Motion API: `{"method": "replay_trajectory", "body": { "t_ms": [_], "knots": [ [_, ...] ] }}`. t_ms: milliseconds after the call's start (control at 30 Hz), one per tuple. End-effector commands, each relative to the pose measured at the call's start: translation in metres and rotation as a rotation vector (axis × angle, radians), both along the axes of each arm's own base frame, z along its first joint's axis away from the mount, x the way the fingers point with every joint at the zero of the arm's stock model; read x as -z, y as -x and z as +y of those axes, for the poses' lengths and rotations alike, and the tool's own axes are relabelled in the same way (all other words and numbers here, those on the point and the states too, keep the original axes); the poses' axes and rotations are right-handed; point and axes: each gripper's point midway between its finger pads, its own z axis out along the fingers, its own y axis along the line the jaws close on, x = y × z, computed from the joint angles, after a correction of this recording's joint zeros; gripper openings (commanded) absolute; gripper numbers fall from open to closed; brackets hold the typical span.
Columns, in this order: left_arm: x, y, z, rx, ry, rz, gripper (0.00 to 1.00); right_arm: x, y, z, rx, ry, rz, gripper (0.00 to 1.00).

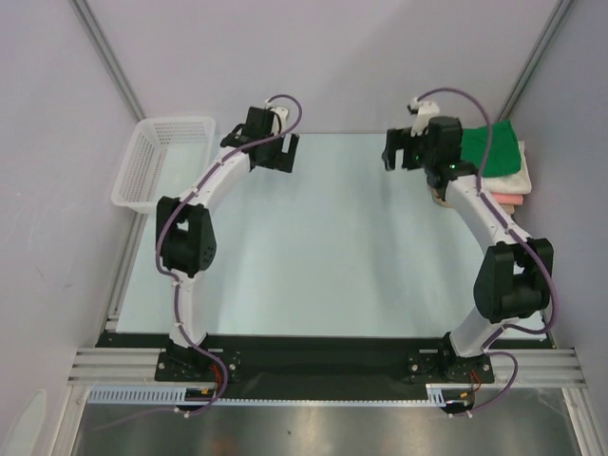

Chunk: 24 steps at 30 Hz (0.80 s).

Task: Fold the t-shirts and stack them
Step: Reset both grippers

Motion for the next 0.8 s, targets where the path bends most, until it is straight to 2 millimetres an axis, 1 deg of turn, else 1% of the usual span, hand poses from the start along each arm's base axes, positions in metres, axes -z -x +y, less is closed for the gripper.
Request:
{"method": "replay_trajectory", "body": {
  "t_ms": [0, 33, 67, 100, 133, 167, 233, 267, 333, 367, 400, 467, 500, 567, 600, 767],
  "knots": [
    [-0.038, 0.002, 0.021, -0.091, 0.067, -0.159, 1.00, 0.035, 0.016, 0.007, 0.114, -0.099, 0.105, 1.00],
    [-0.052, -0.002, 0.019, -0.086, 0.094, -0.232, 1.00, 0.029, 0.023, 0.015, 0.115, -0.097, 0.086, 1.00],
    [-0.068, 0.006, 0.021, -0.082, 0.109, -0.268, 1.00, 0.038, 0.030, 0.018, 0.116, -0.085, 0.097, 1.00],
    [-0.068, 0.010, 0.022, -0.085, 0.114, -0.265, 1.00, 0.036, 0.032, 0.014, 0.153, -0.066, 0.080, 1.00],
    [-0.066, 0.015, 0.026, -0.096, 0.105, -0.246, 1.00, 0.025, 0.037, 0.020, 0.141, -0.058, 0.038, 1.00],
    [-0.070, 0.018, 0.028, -0.106, 0.103, -0.244, 1.00, 0.030, 0.040, 0.021, 0.144, -0.045, 0.040, 1.00],
    [-0.072, 0.022, 0.034, -0.123, 0.091, -0.244, 1.00, 0.024, 0.045, 0.021, 0.154, -0.036, 0.019, 1.00],
    [-0.080, 0.025, 0.037, -0.120, 0.091, -0.260, 1.00, 0.024, 0.047, 0.023, 0.149, -0.035, 0.019, 1.00],
    [-0.077, 0.031, 0.040, -0.110, 0.072, -0.265, 1.00, 0.027, 0.050, 0.023, 0.150, -0.029, 0.025, 1.00],
    [-0.084, 0.034, 0.041, -0.105, 0.074, -0.280, 1.00, 0.027, 0.053, 0.025, 0.145, -0.030, 0.029, 1.00],
    [-0.078, 0.037, 0.042, -0.100, 0.065, -0.268, 1.00, 0.029, 0.054, 0.025, 0.149, -0.028, 0.037, 1.00],
    [-0.082, 0.041, 0.042, -0.096, 0.073, -0.283, 1.00, 0.030, 0.059, 0.027, 0.143, -0.024, 0.047, 1.00],
    [-0.076, 0.043, 0.042, -0.098, 0.077, -0.271, 1.00, 0.033, 0.062, 0.028, 0.148, -0.019, 0.056, 1.00],
    [-0.075, 0.045, 0.038, -0.084, 0.096, -0.266, 1.00, 0.030, 0.067, 0.030, 0.139, -0.020, 0.057, 1.00],
    [-0.072, 0.046, 0.038, -0.083, 0.100, -0.258, 1.00, 0.030, 0.069, 0.030, 0.137, -0.012, 0.059, 1.00],
    [-0.069, 0.044, 0.033, -0.075, 0.117, -0.251, 1.00, 0.031, 0.073, 0.032, 0.135, -0.007, 0.073, 1.00]
  ]
}}
